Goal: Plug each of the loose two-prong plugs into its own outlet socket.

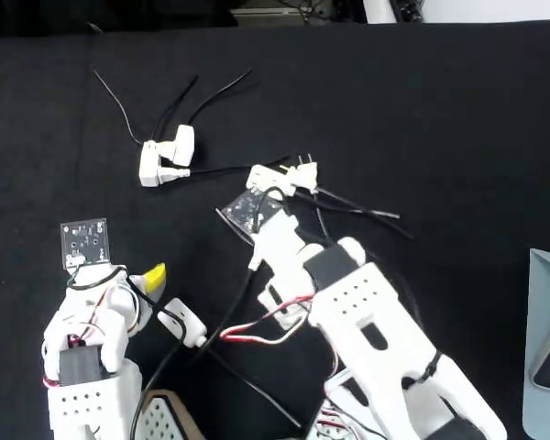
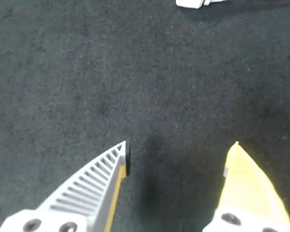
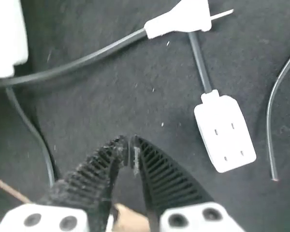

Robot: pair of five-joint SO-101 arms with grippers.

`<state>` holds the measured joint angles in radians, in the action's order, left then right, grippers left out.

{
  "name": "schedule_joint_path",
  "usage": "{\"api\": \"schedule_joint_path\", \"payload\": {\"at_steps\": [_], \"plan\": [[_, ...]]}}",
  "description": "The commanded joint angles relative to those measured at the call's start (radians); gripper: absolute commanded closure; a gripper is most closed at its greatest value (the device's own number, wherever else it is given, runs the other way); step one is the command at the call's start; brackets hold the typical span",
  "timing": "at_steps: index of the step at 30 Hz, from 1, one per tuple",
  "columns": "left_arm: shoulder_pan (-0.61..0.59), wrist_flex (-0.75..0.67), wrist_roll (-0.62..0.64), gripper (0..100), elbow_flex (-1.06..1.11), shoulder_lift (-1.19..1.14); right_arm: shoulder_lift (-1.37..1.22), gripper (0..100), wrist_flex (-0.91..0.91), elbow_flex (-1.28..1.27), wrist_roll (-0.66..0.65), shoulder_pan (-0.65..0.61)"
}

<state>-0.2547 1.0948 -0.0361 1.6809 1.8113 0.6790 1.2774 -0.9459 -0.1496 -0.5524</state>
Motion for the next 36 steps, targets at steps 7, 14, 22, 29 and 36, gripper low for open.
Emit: {"api": "schedule_joint_path", "payload": {"at_steps": [7,14,22,29,36], "plan": [[0.008,0.012,0.006,68,0.019,0.002,0.062,85.7,-0.176,-0.111,0.069,-0.008],[0.008,0.012,0.006,68,0.019,0.002,0.056,77.3,-0.164,-0.073,-0.261,-0.008],[0.008,0.012,0.006,68,0.019,0.002,0.054,77.1,-0.164,-0.117,-0.738,-0.012],[0.008,0.012,0.006,68,0.019,0.002,0.054,77.3,-0.167,-0.076,-0.769,-0.012],[0.008,0.012,0.006,68,0.019,0.002,0.004,77.4,-0.221,-0.099,-0.769,-0.014]]}}
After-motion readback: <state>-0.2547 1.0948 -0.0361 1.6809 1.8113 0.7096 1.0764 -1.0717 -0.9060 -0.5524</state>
